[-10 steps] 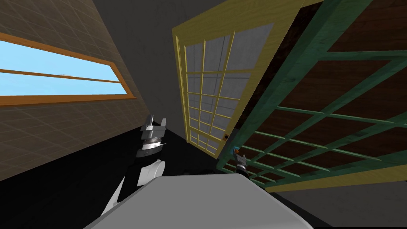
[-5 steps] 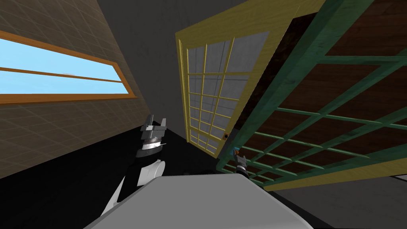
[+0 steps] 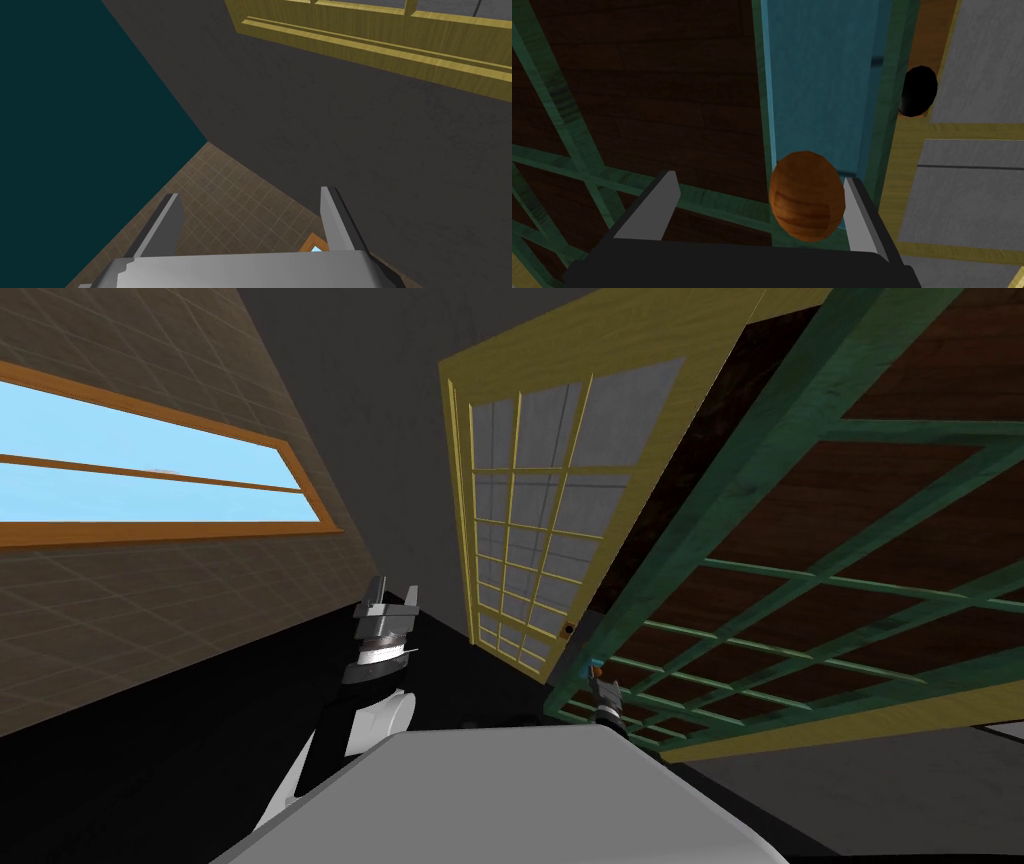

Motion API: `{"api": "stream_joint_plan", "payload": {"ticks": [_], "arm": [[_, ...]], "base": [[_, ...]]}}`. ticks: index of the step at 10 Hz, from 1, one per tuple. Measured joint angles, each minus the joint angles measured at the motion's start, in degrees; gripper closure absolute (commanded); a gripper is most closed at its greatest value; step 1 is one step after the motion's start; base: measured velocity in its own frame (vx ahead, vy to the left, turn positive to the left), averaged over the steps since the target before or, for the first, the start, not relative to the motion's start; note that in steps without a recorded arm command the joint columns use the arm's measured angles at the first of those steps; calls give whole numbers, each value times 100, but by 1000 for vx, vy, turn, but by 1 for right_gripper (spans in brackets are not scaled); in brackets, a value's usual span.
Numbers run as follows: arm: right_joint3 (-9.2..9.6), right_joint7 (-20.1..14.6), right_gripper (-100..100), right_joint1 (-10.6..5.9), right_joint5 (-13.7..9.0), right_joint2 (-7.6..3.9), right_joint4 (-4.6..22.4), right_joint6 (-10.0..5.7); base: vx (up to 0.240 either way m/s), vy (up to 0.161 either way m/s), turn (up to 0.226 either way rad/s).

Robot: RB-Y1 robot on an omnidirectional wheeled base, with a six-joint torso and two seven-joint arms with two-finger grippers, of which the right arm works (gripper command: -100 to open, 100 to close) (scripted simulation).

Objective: Pull the door open

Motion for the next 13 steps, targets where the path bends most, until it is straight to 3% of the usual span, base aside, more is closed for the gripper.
{"api": "stream_joint_plan", "payload": {"ticks": [2, 3, 4, 5, 6, 7, 10, 13], "arm": [[14, 18, 100, 222, 3, 50, -360, 174], [22, -12, 100, 116, 6, 24, -223, 85], [14, -24, 100, 63, -4, -6, -181, 101], [9, -28, 100, 26, -4, -5, -84, 57], [21, -46, 100, 101, 0, -11, -144, 71], [18, -76, 100, -3, -3, -52, 47, 0], [69, -281, 100, 46, 4, 14, -130, -12], [91, -635, 100, -14, -11, -12, -24, -79]], "base": [[-23, 6, 2], [-7, 16, 2], [18, -5, -20], [5, -10, 16], [0, 0, 0], [6, 4, 9], [-18, 19, 59], [-21, -14, 35]]}}
